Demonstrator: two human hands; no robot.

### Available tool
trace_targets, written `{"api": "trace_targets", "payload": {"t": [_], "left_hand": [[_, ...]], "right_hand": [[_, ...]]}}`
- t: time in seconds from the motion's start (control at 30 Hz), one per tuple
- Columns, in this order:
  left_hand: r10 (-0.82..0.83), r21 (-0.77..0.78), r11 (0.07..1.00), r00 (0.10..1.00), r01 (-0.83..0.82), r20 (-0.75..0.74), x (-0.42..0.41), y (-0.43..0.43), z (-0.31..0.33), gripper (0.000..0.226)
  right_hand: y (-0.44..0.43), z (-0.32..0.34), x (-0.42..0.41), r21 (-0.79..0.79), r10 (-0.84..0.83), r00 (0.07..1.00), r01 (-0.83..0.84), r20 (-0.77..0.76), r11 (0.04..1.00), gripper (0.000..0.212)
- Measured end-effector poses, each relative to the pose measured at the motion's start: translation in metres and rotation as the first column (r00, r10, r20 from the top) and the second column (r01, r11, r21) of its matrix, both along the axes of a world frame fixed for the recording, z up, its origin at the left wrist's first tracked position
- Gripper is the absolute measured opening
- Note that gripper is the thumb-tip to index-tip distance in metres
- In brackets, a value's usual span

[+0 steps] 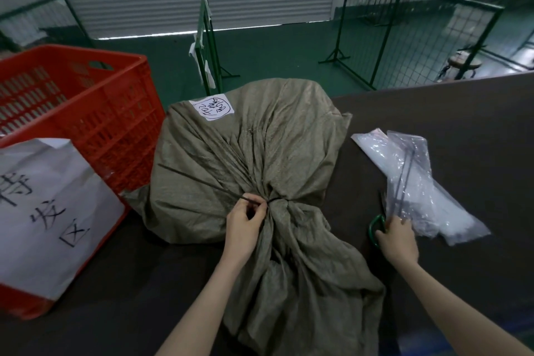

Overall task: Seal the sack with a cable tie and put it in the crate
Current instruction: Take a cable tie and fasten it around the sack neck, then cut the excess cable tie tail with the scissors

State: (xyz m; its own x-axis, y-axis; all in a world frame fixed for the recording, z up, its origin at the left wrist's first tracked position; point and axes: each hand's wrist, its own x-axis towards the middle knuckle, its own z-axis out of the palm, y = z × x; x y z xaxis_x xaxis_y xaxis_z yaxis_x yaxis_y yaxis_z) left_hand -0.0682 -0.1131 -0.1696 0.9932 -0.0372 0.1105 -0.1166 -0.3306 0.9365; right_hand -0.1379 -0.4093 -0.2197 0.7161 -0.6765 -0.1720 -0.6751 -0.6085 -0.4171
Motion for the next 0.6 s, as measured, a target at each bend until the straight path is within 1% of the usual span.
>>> {"api": "trace_targets", "payload": {"t": [0.07, 0.13, 0.2, 0.3, 0.43, 0.6], "left_hand": [[-0.001, 0.009, 1.000, 1.000, 0.001, -0.008, 0.001, 0.000, -0.001, 0.010], [-0.008, 0.018, 1.000, 1.000, 0.008, 0.008, 0.002, 0.001, -0.001, 0.015], [-0.020, 0.008, 1.000, 1.000, 0.020, 0.018, 0.002, 0.002, -0.001, 0.022], [-0.029, -0.001, 1.000, 1.000, 0.029, 0.010, 0.002, 0.003, 0.000, 0.022], [-0.029, 0.010, 1.000, 0.999, 0.029, 0.014, 0.002, 0.002, -0.002, 0.025], [-0.029, 0.021, 0.999, 0.999, 0.029, 0.017, 0.004, 0.002, -0.003, 0.024]], "right_hand": [[0.006, -0.006, -0.001, -0.084, 0.003, 1.000, -0.005, -0.026, 0.996, 0.038], [0.014, -0.009, -0.001, -0.176, -0.027, 0.996, 0.012, -0.083, 0.984, 0.039], [0.018, -0.009, -0.003, -0.218, -0.080, 0.989, 0.052, -0.121, 0.975, 0.038], [0.016, -0.011, -0.007, -0.203, -0.128, 0.985, 0.103, -0.112, 0.974, 0.038], [0.011, -0.014, -0.012, -0.215, -0.115, 0.982, 0.081, -0.148, 0.973, 0.042], [0.010, -0.017, -0.013, -0.191, -0.118, 0.981, 0.088, -0.153, 0.978, 0.041]]}}
